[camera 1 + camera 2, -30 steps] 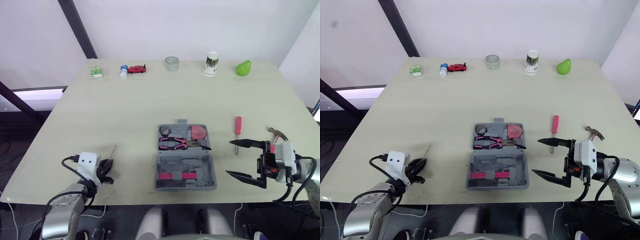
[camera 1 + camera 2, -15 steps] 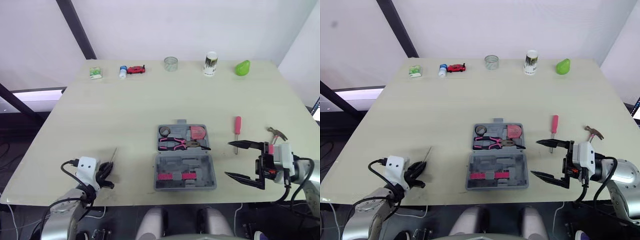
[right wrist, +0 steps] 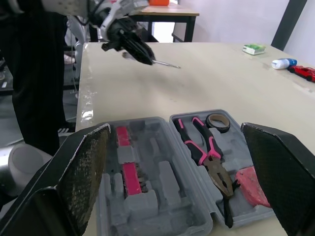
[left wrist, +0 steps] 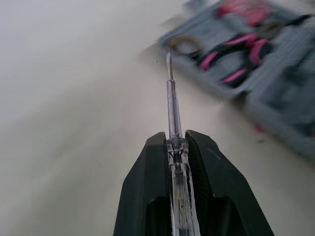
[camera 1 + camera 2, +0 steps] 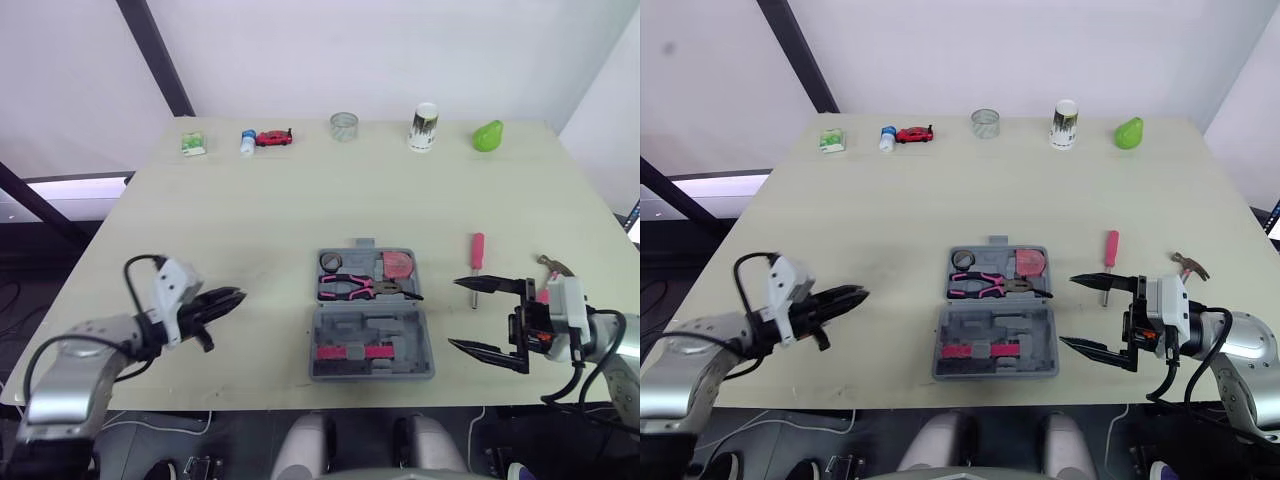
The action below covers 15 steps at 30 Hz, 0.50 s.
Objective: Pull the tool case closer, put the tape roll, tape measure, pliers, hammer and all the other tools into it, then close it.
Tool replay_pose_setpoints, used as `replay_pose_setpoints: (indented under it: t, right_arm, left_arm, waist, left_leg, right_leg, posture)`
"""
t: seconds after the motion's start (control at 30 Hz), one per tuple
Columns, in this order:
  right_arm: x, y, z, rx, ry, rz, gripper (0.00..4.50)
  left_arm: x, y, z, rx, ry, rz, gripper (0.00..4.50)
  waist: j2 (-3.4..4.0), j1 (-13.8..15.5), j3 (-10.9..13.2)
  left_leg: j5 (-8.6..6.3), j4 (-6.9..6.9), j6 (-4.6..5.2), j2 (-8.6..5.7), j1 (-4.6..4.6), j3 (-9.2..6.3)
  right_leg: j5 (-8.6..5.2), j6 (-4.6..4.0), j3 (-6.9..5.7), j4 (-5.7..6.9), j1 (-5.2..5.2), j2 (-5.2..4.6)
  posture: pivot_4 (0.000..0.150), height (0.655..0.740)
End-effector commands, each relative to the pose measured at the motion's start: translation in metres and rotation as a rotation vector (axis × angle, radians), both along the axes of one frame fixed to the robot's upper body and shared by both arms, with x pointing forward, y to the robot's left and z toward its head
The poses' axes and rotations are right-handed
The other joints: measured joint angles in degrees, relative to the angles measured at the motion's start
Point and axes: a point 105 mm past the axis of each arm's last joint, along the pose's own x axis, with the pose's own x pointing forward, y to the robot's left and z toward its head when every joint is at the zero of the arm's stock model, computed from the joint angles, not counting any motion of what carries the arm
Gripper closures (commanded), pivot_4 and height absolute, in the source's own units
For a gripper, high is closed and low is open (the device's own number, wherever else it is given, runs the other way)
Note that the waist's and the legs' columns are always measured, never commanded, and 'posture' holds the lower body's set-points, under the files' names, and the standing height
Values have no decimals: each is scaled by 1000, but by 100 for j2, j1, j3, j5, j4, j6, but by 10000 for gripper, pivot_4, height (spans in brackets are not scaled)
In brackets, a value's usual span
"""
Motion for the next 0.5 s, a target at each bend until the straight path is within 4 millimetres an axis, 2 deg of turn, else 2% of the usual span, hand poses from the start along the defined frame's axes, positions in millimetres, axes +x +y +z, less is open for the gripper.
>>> replay_pose_setpoints:
  t: [0.03,0.27,0.5]
  right_arm:
    - [0,-5,9,1,-33,-8,0]
    - [-1,-10,10,-15,-40,-42,0]
    - [-2,-16,8,-29,-37,-82,0]
  left_arm:
    - [5,-36,10,10,18,-221,44034]
    - [20,-89,9,86,42,-479,44034]
    - [28,-119,0,192,53,-590,44034]
  waist:
    - [-2,-1,1]
    - [-3,-23,2]
    - [-5,-9,4]
  left_leg:
    - [0,1,0,0,0,-1]
    - [0,3,0,-6,1,0]
    - [0,7,1,-5,-1,-1]
  right_leg:
    - [0,1,1,0,0,4]
    - [3,6,18,1,0,37]
    - [2,7,17,5,-2,41]
  posture:
    - [1500,7400]
    - [1500,7400]
    - [1500,7400]
